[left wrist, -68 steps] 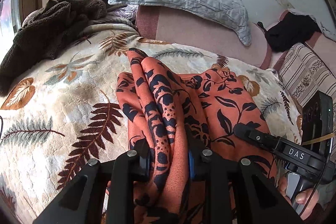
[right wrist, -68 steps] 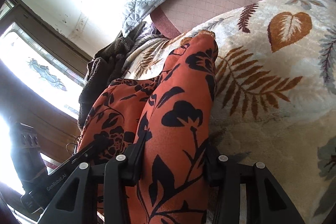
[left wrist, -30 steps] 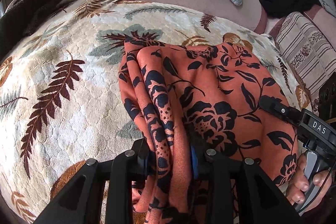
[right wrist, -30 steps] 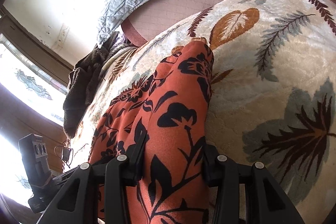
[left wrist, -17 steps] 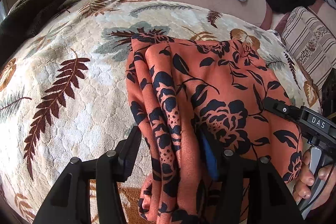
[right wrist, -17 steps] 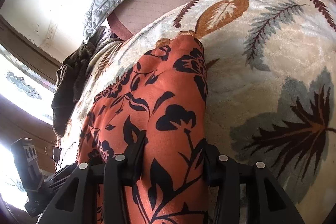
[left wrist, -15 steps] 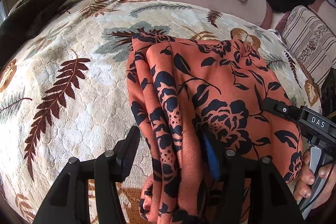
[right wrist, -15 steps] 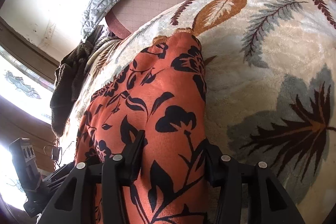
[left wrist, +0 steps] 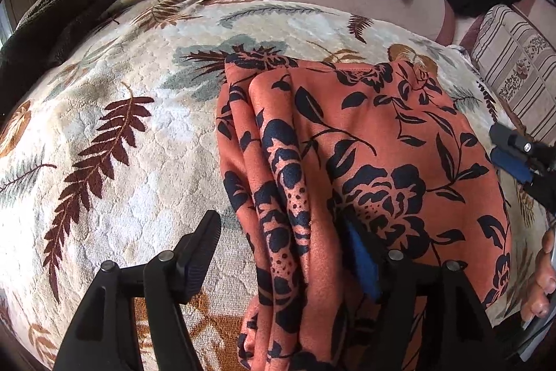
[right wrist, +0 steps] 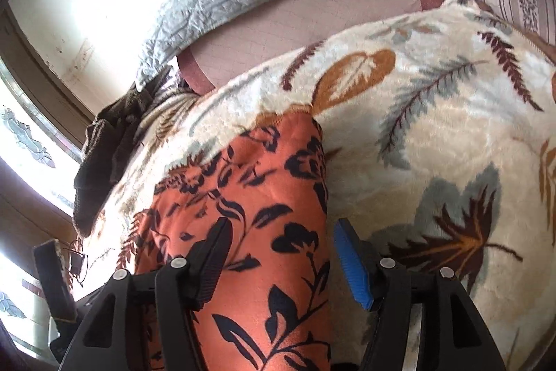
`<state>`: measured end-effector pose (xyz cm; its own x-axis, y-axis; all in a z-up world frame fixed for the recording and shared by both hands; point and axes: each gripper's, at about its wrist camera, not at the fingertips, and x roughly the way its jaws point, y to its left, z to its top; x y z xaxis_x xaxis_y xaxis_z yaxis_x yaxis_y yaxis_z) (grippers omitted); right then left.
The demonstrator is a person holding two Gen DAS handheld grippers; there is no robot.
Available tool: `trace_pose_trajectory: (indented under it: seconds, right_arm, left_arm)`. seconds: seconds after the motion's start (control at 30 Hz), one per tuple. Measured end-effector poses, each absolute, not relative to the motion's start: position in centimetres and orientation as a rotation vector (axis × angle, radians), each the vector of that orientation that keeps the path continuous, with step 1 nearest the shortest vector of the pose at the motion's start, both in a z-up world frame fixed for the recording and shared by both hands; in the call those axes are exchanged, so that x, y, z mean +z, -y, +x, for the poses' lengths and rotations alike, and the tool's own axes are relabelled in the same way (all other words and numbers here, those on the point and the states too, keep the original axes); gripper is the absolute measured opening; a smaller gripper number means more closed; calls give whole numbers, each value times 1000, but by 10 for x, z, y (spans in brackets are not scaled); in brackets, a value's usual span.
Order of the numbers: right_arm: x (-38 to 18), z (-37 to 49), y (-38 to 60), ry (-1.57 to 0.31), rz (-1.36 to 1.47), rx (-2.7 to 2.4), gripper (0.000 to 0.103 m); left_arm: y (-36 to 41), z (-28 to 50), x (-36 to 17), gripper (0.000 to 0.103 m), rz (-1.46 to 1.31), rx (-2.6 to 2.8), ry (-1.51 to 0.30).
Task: Fold small clothes
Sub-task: 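Press the folded orange dress flat with both grippers and open them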
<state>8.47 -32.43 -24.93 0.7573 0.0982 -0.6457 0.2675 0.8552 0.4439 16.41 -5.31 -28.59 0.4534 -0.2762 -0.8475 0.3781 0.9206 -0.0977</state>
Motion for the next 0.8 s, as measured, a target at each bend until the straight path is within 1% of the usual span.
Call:
trace_pose_trajectory:
  seconds: [0.07, 0.13, 0.23, 0.3, 0.57, 0.73, 0.8]
  right_arm:
    - [-239, 88, 323, -674, 557, -67, 61]
    - [-236, 100, 318, -685, 551, -34, 48]
    - [-260, 128, 311, -808, 574, -39, 42]
    - [-283, 143, 310, -905, 575, -78, 42]
    - [-280, 136, 310, -882, 574, -82, 41]
    - [-263, 111, 308, -843, 594, -46, 41]
    - [-252, 97, 304, -818, 589, -17, 41]
  left_arm:
    - [53, 165, -286, 73, 112, -406, -1025]
    - [54, 165, -286, 74, 115, -405, -1024]
    - [53, 165, -287, 74, 117, -410, -1022]
    - [52, 167, -288, 75, 109, -419, -1030]
    - [45, 164, -278, 75, 71, -447, -1054]
    - [29, 159, -237, 75, 28, -500, -913]
    - [26, 166, -229, 75, 47, -463, -867]
